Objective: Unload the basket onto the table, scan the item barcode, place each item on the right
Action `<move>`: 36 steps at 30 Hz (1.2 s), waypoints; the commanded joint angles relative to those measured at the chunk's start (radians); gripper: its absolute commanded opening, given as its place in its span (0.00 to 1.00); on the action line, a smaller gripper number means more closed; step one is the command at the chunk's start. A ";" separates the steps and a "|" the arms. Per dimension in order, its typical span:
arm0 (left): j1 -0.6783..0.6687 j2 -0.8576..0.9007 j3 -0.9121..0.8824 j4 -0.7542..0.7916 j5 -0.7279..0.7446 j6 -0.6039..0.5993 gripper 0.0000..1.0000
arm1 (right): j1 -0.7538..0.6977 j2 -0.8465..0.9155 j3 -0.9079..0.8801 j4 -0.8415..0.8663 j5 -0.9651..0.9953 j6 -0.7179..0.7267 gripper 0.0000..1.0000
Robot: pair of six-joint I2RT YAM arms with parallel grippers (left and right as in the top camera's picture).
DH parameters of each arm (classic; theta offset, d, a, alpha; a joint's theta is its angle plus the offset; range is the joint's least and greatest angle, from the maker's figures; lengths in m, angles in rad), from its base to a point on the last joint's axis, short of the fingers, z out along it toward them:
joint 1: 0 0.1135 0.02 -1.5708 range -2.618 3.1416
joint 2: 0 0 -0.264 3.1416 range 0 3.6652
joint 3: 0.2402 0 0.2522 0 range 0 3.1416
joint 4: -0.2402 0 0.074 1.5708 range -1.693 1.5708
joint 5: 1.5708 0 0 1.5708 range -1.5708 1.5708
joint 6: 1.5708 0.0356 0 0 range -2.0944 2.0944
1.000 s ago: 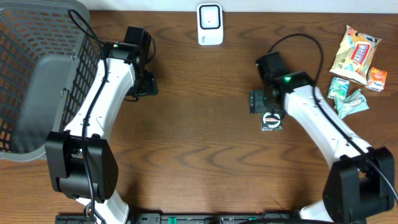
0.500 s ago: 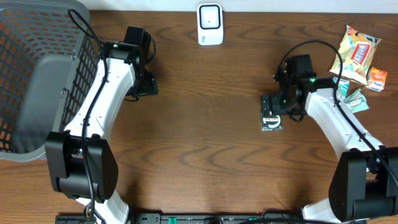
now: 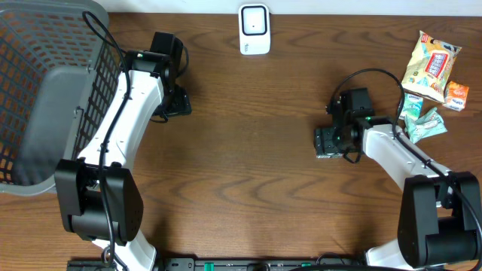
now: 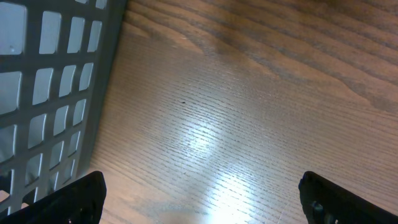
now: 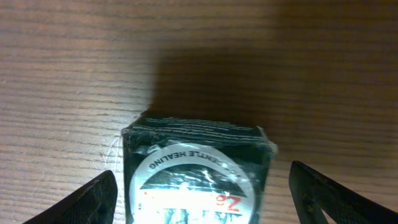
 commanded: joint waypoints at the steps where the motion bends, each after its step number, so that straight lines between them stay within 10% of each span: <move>1: 0.004 -0.009 -0.002 -0.006 -0.013 -0.010 0.98 | 0.039 0.008 -0.025 0.024 -0.003 0.024 0.82; 36: 0.004 -0.009 -0.002 -0.006 -0.013 -0.010 0.98 | 0.087 0.074 0.091 -0.017 -0.080 0.051 0.54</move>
